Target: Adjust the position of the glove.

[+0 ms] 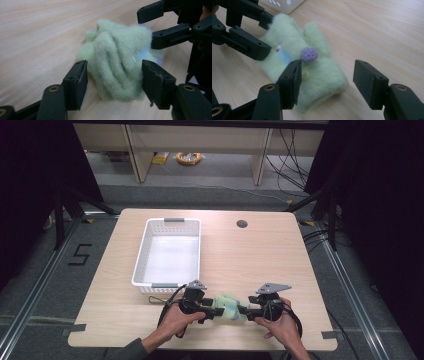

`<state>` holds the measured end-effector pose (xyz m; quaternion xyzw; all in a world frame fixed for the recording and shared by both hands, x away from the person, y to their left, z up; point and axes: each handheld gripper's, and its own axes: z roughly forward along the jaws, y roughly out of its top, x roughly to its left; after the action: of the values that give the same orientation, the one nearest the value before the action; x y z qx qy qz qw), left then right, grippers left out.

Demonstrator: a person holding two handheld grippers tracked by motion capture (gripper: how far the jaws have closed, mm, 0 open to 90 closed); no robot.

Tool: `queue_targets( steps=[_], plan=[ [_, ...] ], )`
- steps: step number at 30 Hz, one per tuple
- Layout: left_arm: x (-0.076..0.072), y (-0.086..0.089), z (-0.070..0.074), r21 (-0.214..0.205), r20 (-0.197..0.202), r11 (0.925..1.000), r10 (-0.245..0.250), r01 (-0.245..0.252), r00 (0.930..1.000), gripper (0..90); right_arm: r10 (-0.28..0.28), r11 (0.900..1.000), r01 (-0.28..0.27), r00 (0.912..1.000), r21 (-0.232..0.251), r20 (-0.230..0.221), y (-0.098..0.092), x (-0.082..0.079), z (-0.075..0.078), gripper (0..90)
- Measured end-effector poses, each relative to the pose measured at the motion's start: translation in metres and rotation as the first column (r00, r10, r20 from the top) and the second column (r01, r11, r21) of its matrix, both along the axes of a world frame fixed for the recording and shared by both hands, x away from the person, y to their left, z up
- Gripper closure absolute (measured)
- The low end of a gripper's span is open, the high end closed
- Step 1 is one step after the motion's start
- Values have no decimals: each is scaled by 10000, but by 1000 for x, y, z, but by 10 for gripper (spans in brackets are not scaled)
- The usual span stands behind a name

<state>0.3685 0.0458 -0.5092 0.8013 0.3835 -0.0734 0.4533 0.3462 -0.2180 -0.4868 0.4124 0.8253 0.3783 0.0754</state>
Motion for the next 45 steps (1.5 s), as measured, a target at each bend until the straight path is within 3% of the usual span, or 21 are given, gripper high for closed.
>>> queue_targets(
  steps=[3, 4, 6, 7, 9, 13, 15, 16, 18, 20, 22, 24, 27, 31, 32, 34, 36, 38, 39, 41, 45],
  plan=[
    [1, 0, -4, -88, -312, 10000, 17, -20, 9995, 410, -95, 9999, 94, 9998, -100, -148, 1, 0, -3, 409],
    [1, -1, -4, -183, -405, 9998, 16, -24, 9992, 417, -142, 9998, 143, 9999, 106, -95, 3, 0, -6, 409],
    [0, -3, -4, 30, -123, 9999, -169, 170, 9998, 431, -94, 9999, 88, 9990, -121, -447, 2, 1, -6, 409],
    [0, -3, -4, 30, -123, 9999, -169, 170, 9998, 440, 36, 10000, -35, 9977, 15, -672, 1, 2, -7, 408],
    [-1, -6, -3, 143, -102, 9996, -237, 239, 9997, 451, -230, 9996, 240, 9971, 123, -725, 3, 2, -10, 409],
    [-2, -7, -5, 124, -157, 9998, -148, 150, 9998, 475, -106, 9998, 126, 9942, 173, -1067, 3, 4, -12, 412],
    [-2, -7, -5, 148, -96, 9993, -334, 335, 9994, 497, -258, 9989, 294, 9952, 368, -942, 4, 4, -14, 425],
    [-3, -7, -4, 282, -15, 9991, -300, 301, 9995, 507, -290, 9984, 338, 9941, 446, -1049, 4, 4, -15, 429],
    [-2, -7, -7, 65, -77, 9995, -322, 323, 9995, 528, -100, 9991, 157, 9899, 387, -1417, 2, 6, -15, 436],
    [-2, -6, -8, -51, -152, 9996, -282, 281, 9995, 551, -24, 9975, 119, 9907, 692, -1358, 2, 7, -18, 454],
    [-2, -5, -8, -149, -156, 9993, -335, 332, 9993, 576, -119, 9977, 205, 9914, 647, -1306, 2, 7, -18, 477],
    [-4, -6, -8, -87, 64, 9996, -283, 284, 9996, 594, -101, 9967, 204, 9915, 784, -1298, 2, 6, -19, 516],
    [-4, -5, -7, -163, 69, 9990, -412, 413, 9991, 622, 284, 9926, -105, 9888, 1213, -1468, 0, 8, -21, 582],
    [-5, -5, -5, -163, 241, 9991, -395, 399, 9989, 643, 201, 9924, -41, 9915, 1231, -1287, -3, 6, -18, 650],
    [-6, -5, -4, -166, 256, 9990, -401, 405, 9989, 646, 421, 9901, -239, 9906, 1384, -1303, -3, 7, -17, 660],
    [-6, -6, -3, -180, 274, 9988, -447, 452, 9986, 649, 396, 9906, -230, 9917, 1346, -1220, -4, 6, -17, 668],
    [-8, -8, 3, -214, 556, 9986, -468, 480, 9974, 659, 470, 9860, -259, 9910, 1648, -1251, -5, 4, -15, 689],
    [-8, -8, 6, -163, 569, 9980, -603, 613, 9966, 661, 481, 9840, -253, 9908, 1764, -1263, -6, 3, -14, 694],
    [-9, -8, 9, -165, 740, 9988, -452, 465, 9962, 661, 450, 9841, -275, 9943, 1756, -964, -7, 3, -11, 699],
    [-8, -7, 11, -215, 698, 9978, -611, 627, 9957, 660, 517, 9839, -390, 9963, 1743, -685, -8, 2, -9, 701],
    [-9, -5, 15, -209, 875, 9974, -662, 683, 9940, 659, 461, 9808, -317, 9964, 1924, -709, -7, -1, -4, 700]
  ],
)
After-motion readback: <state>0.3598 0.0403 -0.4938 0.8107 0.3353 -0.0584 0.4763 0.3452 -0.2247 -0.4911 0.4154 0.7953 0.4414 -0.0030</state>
